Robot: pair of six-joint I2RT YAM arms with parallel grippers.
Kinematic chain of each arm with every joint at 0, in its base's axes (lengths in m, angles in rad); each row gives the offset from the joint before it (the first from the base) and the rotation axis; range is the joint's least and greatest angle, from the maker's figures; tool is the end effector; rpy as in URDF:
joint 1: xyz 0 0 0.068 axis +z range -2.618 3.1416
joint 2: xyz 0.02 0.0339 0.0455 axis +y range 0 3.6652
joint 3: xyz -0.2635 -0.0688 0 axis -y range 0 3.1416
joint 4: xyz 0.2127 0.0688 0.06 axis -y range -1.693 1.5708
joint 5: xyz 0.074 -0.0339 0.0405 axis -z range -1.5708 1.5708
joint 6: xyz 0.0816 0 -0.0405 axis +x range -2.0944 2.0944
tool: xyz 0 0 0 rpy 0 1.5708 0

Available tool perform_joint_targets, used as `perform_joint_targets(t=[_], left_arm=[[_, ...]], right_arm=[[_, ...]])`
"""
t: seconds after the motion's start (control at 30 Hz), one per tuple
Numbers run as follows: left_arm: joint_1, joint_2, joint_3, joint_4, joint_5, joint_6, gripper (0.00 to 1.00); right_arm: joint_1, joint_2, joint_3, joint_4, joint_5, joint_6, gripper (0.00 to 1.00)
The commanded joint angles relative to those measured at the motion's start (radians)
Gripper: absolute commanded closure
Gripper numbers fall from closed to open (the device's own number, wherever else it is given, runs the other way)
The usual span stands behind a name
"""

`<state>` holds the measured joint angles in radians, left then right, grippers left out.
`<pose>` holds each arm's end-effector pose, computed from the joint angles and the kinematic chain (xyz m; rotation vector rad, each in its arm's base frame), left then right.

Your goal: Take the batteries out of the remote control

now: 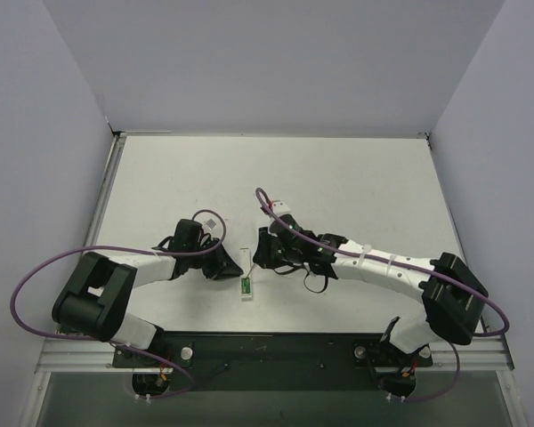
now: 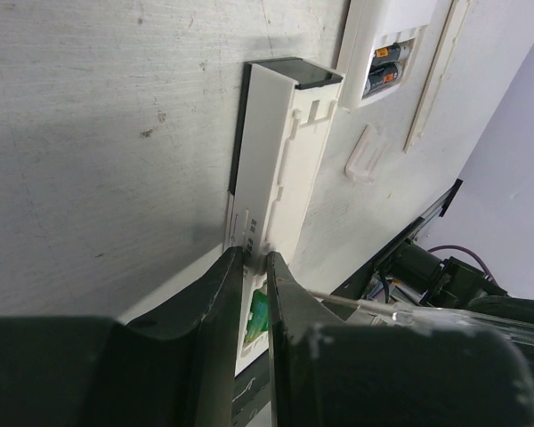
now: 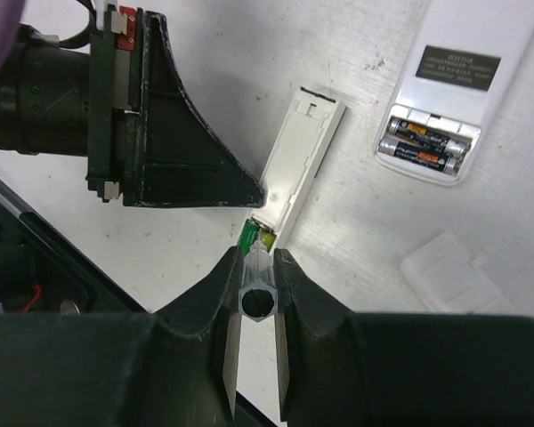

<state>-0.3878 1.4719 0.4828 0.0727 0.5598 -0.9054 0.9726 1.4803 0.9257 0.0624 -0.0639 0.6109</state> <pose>0.2133 -0.1339 0.1174 -0.4376 2.6852 -1.1749 0.1903 0.2885 0.2415 -0.4433 2.1870 1.0002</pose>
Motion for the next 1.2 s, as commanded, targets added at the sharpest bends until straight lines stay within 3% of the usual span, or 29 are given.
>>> perform_joint_targets(t=[0.0, 0.2, 0.53, 0.87, 1.03, 1.17], left_arm=[[-0.029, 0.030, -0.038, -0.043, -0.052, 0.019, 0.77], [-0.031, 0.022, -0.041, -0.057, -0.061, 0.022, 0.78], [-0.031, 0.016, 0.002, -0.071, -0.054, 0.031, 0.78], [-0.029, -0.008, 0.069, -0.201, -0.073, 0.065, 0.64], [-0.031, -0.057, 0.178, -0.327, -0.158, 0.146, 0.49], [-0.036, -0.096, 0.221, -0.428, -0.216, 0.187, 0.46]], right_arm=[[0.005, 0.022, -0.125, -0.017, -0.065, 0.036, 1.00], [-0.023, -0.023, -0.220, 0.097, -0.083, 0.058, 1.00], [-0.035, -0.026, -0.183, 0.068, -0.109, 0.035, 1.00], [-0.041, -0.049, -0.177, 0.080, -0.160, 0.023, 1.00], [-0.052, -0.043, -0.185, 0.071, -0.155, 0.024, 1.00], [-0.057, -0.041, -0.183, 0.076, -0.171, 0.026, 1.00]])
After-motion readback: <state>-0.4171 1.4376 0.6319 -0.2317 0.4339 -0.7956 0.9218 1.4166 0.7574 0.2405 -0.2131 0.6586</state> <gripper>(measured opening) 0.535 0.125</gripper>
